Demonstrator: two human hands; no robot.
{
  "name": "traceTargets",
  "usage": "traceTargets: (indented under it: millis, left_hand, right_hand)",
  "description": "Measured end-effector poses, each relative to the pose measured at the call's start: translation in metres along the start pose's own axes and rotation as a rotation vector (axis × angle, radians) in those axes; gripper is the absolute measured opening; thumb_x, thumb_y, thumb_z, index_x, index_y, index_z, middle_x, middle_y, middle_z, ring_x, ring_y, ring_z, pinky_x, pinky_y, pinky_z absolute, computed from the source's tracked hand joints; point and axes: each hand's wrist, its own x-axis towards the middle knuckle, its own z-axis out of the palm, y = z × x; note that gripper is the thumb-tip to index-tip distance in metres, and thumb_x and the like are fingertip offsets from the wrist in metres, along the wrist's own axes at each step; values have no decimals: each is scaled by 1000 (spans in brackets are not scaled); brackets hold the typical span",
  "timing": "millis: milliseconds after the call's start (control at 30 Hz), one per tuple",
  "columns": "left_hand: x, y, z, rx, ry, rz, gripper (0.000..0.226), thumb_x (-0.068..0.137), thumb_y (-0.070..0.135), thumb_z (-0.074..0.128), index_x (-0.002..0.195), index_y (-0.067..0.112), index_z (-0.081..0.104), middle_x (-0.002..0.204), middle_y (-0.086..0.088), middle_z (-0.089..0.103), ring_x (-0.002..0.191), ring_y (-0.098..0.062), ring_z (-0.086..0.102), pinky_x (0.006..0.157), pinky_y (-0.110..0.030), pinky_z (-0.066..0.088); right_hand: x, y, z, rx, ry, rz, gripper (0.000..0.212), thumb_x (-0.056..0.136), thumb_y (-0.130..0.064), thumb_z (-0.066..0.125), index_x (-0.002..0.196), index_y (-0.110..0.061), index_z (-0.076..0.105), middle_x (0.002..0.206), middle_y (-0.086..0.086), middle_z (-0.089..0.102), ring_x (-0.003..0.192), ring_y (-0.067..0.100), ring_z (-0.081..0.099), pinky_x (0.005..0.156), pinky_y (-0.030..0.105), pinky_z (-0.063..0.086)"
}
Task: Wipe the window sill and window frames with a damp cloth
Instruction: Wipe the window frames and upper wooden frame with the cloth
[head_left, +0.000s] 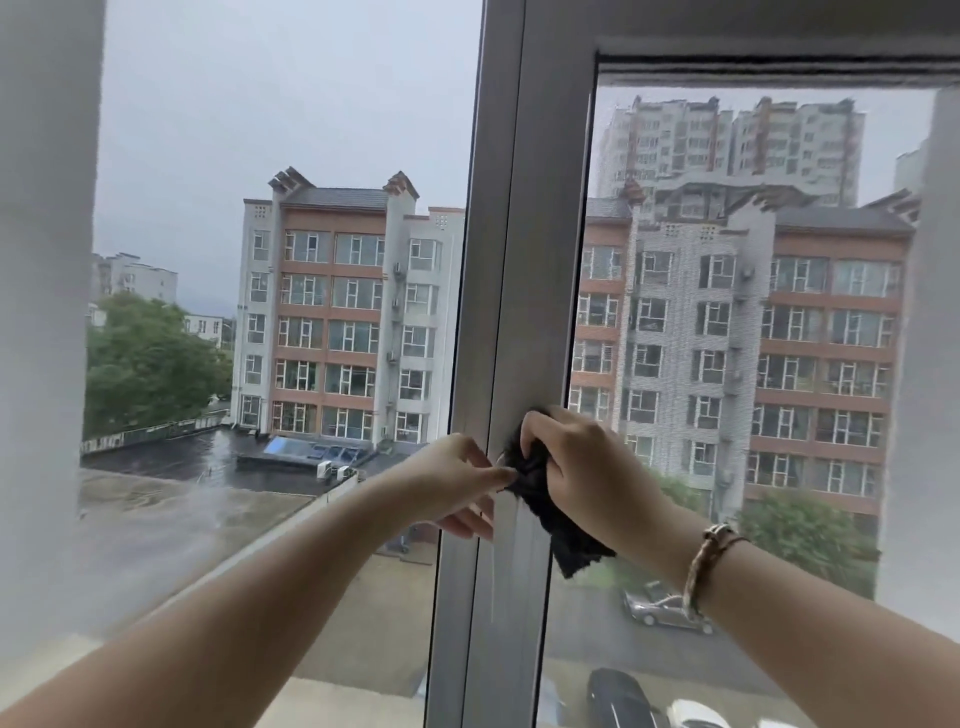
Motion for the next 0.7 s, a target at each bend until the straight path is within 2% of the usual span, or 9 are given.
traceTargets:
  millis: [67,167,300,433,533,633,700]
  left_hand:
    - [-3,-3,11,-69,5,-28,25,92,35,58,91,11,49,90,-14,72,72,-19,71,72,-31,60]
    - [-5,-6,23,-198,27,-41,34,92,39,57,92,5,55,85,-16,74,76,-21,73,71,-32,60]
    - [-6,-3,28,-210,61,-55,25,95,30,54,95,5,50,79,-17,74,67,-22,72,62,-30,60]
    - [-2,-5,29,-208,92,-56,23,96,23,52,102,1,51,74,-17,73,65,-24,73,60,-32,60]
    - [-3,-8,31,-303,114,-68,25,95,23,54,100,-1,55,73,-16,73,65,-23,73,59,-30,60]
    - [-5,-11,38,-382,127,-124,38,95,32,51,107,-5,56,74,-14,74,68,-22,73,61,-29,60]
    - [-5,-10,45,-317,91,-179,48,99,42,39,106,-3,56,73,-12,74,69,-22,73,69,-31,58]
  right_hand:
    - [-8,2,-1,14,20,51,28,75,10,42,80,-16,52,75,-2,52,61,17,46,53,25,36]
    - [-22,3,-7,50,39,115,25,77,10,44,79,-13,54,74,-2,52,56,15,45,50,25,39]
    - [-41,-1,-11,105,75,184,27,79,11,42,78,-14,54,75,-5,54,58,10,47,53,20,38]
    - [-55,-6,-11,166,125,294,31,78,11,39,77,-16,55,74,-7,58,64,11,57,56,28,50]
    - [-58,-10,-7,207,144,333,35,77,11,37,77,-18,55,72,-7,60,68,10,59,60,29,51]
    - [-54,-12,0,196,141,358,34,78,9,37,78,-19,56,72,-7,59,67,9,58,60,28,51]
    - [-50,-12,6,182,130,363,32,78,7,37,79,-19,56,72,-7,58,66,11,58,57,30,51]
